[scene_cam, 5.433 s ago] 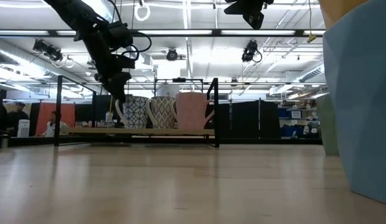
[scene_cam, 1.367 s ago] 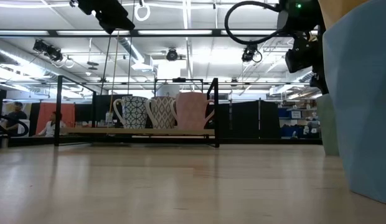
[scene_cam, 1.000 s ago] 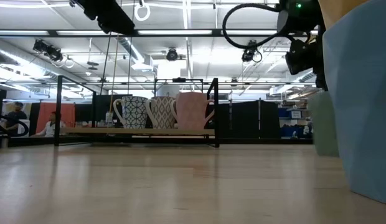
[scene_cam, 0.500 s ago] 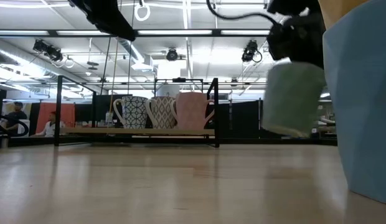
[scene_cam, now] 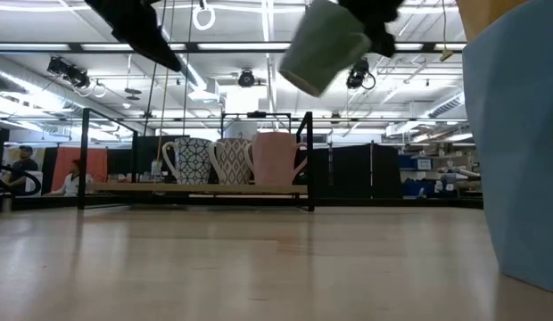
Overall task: Place coffee mugs
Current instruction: Put the green mug on the shelf
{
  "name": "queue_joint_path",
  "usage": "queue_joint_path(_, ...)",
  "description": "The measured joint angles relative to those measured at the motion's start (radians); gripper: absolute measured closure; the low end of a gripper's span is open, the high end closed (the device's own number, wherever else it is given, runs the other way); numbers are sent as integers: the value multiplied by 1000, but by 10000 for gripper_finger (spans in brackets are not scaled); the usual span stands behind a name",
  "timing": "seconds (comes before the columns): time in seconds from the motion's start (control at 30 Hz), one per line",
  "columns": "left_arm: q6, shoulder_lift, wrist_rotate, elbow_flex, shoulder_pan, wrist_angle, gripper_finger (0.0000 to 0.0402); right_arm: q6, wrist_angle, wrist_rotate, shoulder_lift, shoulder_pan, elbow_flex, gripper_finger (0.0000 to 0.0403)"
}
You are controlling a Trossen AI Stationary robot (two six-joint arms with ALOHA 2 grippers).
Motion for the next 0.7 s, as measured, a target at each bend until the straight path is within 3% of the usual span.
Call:
queue_joint_path(0.3, -3, -7, 0, 1, 0, -117, 205, -340, -48, -57, 373, -90, 485, 378)
queue_joint_path(0.5, -19, -7, 0, 1, 0, -190, 205, -459, -124, -84, 614, -170, 792, 375)
queue_joint_path(0.7, -30, -7, 0, 1, 0, -227, 205, -521, -186, -103, 799, -241, 980, 375)
